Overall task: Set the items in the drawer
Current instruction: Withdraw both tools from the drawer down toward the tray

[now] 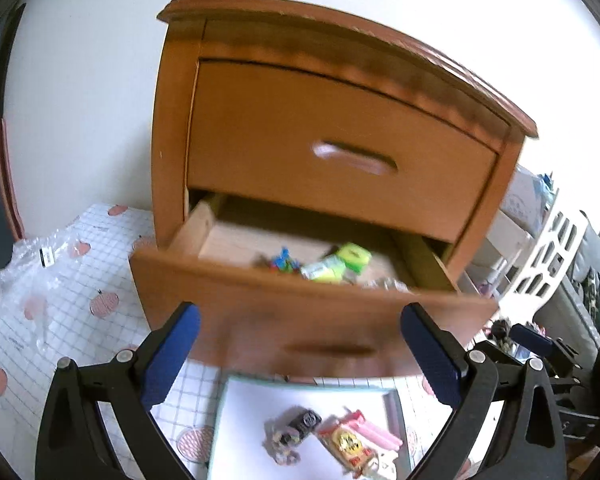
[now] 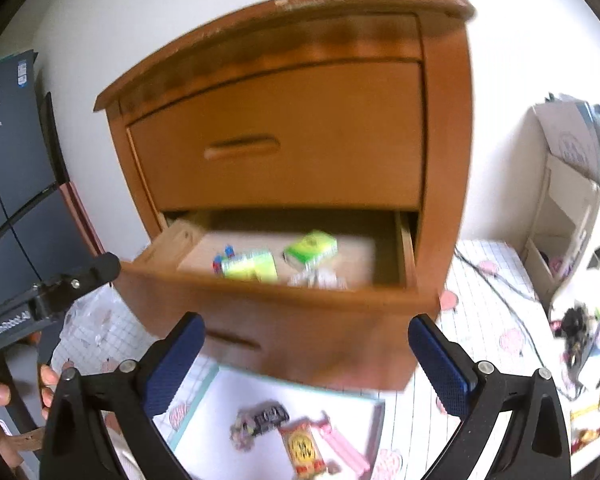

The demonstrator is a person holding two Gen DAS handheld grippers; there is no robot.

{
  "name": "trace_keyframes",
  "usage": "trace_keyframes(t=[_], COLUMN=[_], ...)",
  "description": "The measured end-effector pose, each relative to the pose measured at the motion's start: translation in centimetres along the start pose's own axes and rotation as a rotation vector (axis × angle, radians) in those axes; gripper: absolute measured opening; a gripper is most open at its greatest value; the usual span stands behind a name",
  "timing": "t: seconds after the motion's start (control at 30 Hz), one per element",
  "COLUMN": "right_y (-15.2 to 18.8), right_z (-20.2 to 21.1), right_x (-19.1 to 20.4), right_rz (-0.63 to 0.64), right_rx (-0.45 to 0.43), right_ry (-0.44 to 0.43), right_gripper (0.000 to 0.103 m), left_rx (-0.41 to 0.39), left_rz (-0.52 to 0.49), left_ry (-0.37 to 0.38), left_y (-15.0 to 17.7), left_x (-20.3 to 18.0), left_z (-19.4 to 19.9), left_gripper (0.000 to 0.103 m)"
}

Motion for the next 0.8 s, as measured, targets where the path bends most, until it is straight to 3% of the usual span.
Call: trace_keyframes(t=[0.33,0.8], right_y=[9.0,16.5], right_z=[-3.8,-7.4], right_x=[-2.7,-4.3], right_rz=[-0.134,-0.212], right_rx=[0.188,0.348], right_ry=[0.007,-0.021], right_gripper=[0.103,0.103], left_rx=[0.182,0.427], left_rz=[-0.028,0.011], left_ry=[-0.003,-0.051], left_y=[8.7,16.4], left_x=[-0.9,1.4], left_z=[-3.8,-9.1], left_gripper=[0.100,0.100])
Point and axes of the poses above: each gripper's, at about its wrist camera, not at the fingertips, and z roughly against the way its jaws point, x to its left, y to its underside, the point moved 2 cm from there along -z, roughly the way its jaws point, and after that the axes turned 11 degrees about -y, right-handed, at the moved point
